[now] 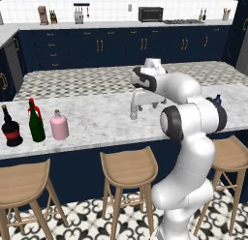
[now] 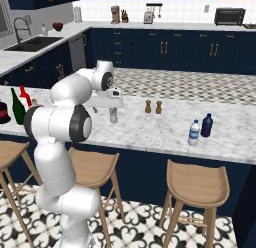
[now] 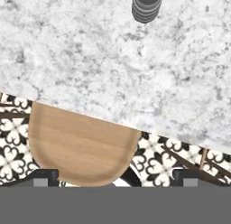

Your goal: Move the plastic bottles in the middle to the plastics group, and the glass bottles in the middle to the glass group.

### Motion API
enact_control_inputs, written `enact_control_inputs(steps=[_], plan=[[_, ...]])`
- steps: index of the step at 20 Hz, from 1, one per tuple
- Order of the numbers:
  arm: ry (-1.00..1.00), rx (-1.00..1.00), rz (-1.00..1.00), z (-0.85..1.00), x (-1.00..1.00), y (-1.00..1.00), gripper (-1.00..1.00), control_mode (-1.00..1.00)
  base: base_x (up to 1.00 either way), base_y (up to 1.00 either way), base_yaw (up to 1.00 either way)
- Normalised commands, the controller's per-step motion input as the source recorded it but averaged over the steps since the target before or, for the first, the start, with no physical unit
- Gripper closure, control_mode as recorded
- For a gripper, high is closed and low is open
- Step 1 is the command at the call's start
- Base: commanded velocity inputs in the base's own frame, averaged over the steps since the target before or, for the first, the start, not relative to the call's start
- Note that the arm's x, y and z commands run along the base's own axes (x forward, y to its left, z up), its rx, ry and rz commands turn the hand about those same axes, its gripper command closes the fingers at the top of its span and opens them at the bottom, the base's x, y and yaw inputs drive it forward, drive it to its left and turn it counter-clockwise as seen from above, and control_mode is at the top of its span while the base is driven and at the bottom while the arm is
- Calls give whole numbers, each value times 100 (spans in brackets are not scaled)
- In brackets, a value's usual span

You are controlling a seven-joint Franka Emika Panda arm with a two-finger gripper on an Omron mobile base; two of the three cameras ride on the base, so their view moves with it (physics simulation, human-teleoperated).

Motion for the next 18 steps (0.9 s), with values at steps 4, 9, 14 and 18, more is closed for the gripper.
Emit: enact_control_inputs(steps=[4, 9, 14, 18], plan=[[-3, 0, 0, -8, 52, 7, -100, -100, 0, 0, 0], [-10, 0, -4, -1, 45, 7, -100, -100, 0, 0, 0], [-13, 0, -10, 0, 30, 0, -100, -100, 0, 0, 0], [-9, 0, -8, -7, 38, 4, -100, -100, 0, 0, 0]])
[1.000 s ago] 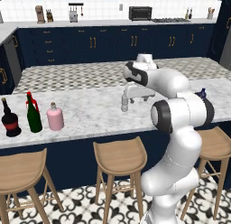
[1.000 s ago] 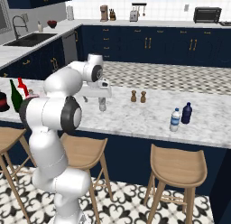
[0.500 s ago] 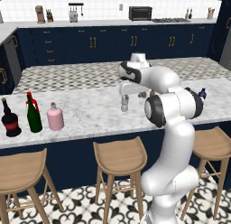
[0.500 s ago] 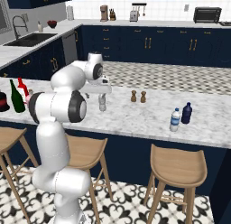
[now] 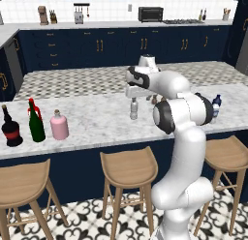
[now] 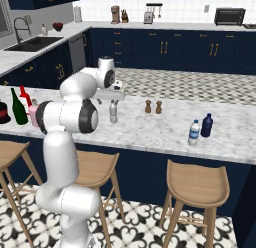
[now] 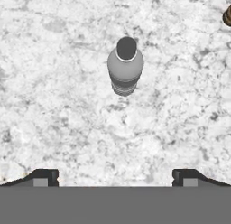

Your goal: Move the plastic bottles in the middle to the plastics group, and the glass bottles in the middle to the glass group.

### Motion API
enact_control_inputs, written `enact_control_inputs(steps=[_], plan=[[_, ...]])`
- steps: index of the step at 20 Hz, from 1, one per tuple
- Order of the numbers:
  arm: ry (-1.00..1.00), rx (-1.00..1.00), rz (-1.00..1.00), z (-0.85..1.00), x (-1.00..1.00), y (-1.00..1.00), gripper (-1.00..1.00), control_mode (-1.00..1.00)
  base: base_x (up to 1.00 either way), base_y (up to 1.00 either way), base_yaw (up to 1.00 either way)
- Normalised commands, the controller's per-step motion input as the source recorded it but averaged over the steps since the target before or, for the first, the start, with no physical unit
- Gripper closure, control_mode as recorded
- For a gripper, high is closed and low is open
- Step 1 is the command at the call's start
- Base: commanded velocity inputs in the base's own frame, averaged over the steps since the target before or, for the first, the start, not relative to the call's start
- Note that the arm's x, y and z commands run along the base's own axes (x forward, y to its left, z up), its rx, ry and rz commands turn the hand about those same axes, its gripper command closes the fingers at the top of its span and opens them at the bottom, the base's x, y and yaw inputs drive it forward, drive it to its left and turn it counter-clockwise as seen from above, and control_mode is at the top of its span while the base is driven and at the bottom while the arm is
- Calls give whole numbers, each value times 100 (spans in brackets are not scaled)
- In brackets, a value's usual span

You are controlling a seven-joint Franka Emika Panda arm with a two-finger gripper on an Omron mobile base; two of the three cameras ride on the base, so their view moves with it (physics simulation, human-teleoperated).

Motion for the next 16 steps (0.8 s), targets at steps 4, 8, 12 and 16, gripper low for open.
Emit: enact_control_inputs(steps=[4, 8, 12, 16], plan=[[-9, 0, -6, -37, 38, 15, -100, -100, 0, 0, 0], [-10, 0, -3, -44, 42, 27, -100, -100, 0, 0, 0], [-2, 0, -1, -9, 23, 12, -100, -100, 0, 0, 0], [-6, 1, -1, 0, 2, -22, -100, -100, 0, 0, 0]])
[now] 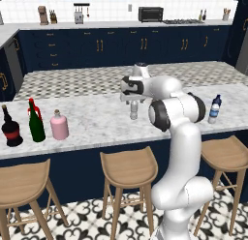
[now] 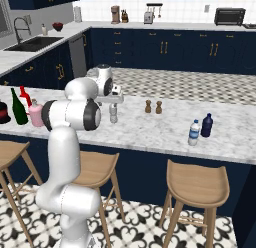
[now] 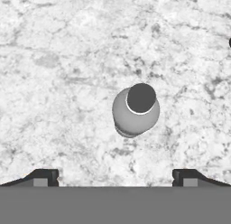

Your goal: Move the plastic bottles in the middle to the plastics group, and the glass bottles in the middle to the glass group.

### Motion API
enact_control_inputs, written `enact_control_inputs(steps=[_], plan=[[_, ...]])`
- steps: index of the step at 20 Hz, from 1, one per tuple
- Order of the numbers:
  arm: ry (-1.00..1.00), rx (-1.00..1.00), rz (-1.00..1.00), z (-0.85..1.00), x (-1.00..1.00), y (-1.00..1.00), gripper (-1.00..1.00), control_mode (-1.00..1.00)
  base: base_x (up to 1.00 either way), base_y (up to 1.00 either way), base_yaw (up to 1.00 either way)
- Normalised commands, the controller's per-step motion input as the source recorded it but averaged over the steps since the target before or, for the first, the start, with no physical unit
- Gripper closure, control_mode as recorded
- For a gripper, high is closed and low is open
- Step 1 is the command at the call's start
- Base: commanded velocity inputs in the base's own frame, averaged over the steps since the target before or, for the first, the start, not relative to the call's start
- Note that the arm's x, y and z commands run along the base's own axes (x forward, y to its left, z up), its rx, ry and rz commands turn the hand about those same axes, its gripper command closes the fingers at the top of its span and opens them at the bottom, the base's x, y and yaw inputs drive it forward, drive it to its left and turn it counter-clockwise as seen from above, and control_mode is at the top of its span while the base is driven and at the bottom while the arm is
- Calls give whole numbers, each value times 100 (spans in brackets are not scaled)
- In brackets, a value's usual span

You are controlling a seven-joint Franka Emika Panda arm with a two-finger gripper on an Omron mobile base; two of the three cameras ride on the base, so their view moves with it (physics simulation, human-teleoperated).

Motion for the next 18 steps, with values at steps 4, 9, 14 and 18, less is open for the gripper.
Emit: enact_control_inputs(steps=[4, 9, 14, 18], plan=[[-11, 4, -1, 0, 0, -46, -100, -100, 0, 0, 0], [-2, 0, 0, 0, 18, -1, -100, -100, 0, 0, 0], [0, 0, 0, 0, 19, 3, -100, -100, 0, 0, 0], [0, 0, 0, -1, 10, 4, -100, -100, 0, 0, 0]])
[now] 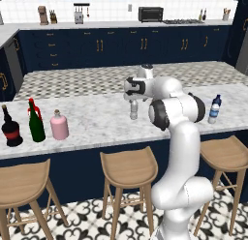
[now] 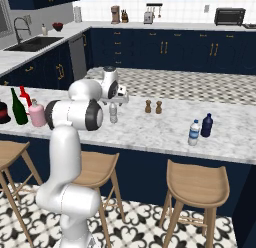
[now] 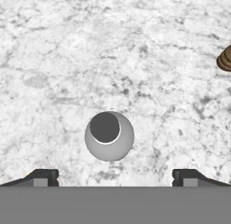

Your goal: Move the plastic bottles in the middle to the plastics group, and the glass bottles in the middle to the glass group.

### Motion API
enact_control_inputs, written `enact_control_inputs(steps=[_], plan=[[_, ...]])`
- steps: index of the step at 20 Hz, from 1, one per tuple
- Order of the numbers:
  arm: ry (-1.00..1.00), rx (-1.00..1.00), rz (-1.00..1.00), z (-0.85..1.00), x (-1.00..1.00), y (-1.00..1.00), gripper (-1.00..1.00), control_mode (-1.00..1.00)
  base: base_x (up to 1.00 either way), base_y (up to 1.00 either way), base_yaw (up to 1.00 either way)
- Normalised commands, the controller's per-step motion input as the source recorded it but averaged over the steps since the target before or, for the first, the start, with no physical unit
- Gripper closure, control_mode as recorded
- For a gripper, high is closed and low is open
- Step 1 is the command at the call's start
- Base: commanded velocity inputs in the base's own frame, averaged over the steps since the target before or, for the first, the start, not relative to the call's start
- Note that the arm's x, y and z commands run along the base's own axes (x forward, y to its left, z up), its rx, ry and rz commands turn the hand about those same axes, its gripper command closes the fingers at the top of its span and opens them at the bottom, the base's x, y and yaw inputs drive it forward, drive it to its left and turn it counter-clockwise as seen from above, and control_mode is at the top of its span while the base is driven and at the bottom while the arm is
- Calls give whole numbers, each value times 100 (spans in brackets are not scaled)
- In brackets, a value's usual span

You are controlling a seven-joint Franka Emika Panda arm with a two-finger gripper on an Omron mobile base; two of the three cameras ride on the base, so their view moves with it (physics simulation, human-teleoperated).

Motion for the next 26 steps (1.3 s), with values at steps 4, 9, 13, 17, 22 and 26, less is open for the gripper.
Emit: enact_control_inputs(steps=[4, 9, 13, 17, 22, 26], plan=[[0, 0, 0, -5, 4, 0, -100, -100, 0, 0, 0], [0, 0, 0, -2, 1, 0, -100, -100, 0, 0, 0], [0, 0, 0, -9, 2, 2, -100, -100, 0, 0, 0], [0, 0, 0, -21, 2, 2, -100, -100, 0, 0, 0], [0, 0, 1, -1, 16, 3, -100, -100, 0, 0, 0], [0, 0, 2, 0, 23, 4, -100, -100, 0, 0, 0]])
